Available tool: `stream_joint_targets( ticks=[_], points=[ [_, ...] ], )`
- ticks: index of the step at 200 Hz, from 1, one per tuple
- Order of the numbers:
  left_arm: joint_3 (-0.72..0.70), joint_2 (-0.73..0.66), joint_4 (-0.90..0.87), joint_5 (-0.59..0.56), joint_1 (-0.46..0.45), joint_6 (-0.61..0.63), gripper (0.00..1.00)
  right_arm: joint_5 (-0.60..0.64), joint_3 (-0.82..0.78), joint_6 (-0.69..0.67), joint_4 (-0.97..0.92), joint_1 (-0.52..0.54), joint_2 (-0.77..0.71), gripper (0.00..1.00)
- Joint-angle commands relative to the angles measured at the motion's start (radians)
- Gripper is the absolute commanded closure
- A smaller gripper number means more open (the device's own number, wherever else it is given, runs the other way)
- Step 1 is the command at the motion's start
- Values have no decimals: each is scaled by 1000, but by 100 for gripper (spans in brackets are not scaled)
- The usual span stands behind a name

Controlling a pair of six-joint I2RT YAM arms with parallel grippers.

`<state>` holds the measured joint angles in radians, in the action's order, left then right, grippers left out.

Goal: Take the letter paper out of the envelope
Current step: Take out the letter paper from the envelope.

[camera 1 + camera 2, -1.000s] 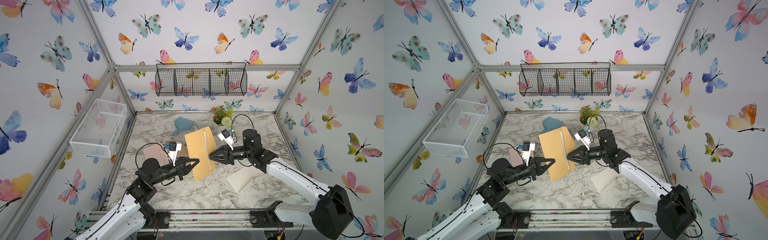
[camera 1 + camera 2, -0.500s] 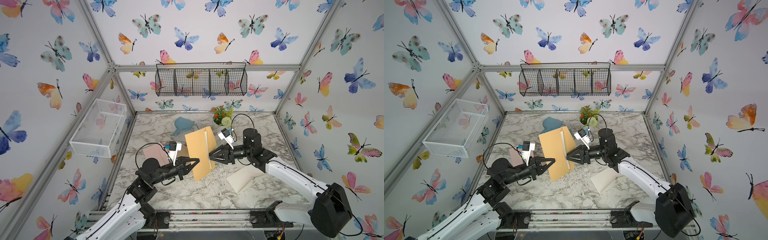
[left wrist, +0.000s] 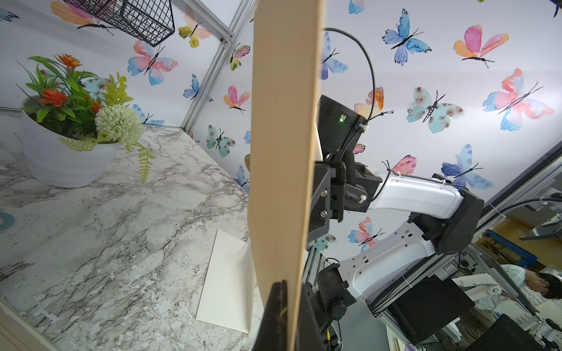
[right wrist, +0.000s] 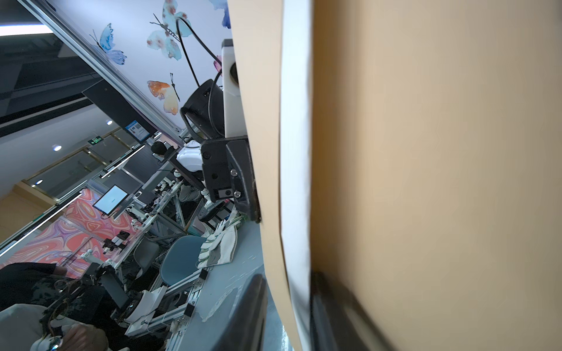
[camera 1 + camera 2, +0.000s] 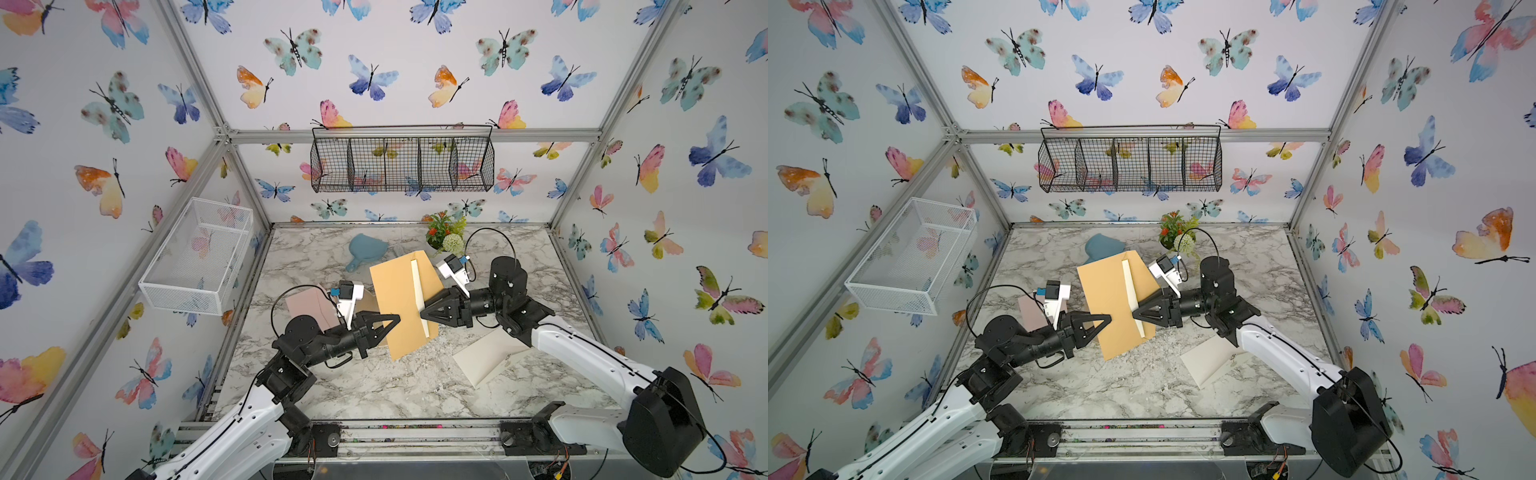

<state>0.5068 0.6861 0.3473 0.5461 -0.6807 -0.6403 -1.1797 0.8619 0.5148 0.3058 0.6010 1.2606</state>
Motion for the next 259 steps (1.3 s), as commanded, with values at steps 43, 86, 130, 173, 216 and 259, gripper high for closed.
stream_joint_targets(
  ticks=[43, 86, 130, 173, 216, 259],
  points=[
    [-16, 4, 46, 16, -2, 2, 100, -17, 0, 5, 8, 8, -43, 99],
    [-16, -17, -34, -27, 1, 39, 100, 81, 40, -116, -188, 8, -101, 99],
    [-19, -57, -88, -53, 8, 60, 100, 148, 60, -176, -310, -39, -154, 99],
    [-17, -62, -97, -53, 12, 61, 100, 121, 38, -176, -326, -129, -151, 99],
    [6, -62, -125, -53, 16, 73, 93, 109, 27, -179, -323, -136, -138, 99],
    [27, -50, -133, -53, 18, 82, 92, 109, 25, -189, -335, -139, -141, 99]
  ],
)
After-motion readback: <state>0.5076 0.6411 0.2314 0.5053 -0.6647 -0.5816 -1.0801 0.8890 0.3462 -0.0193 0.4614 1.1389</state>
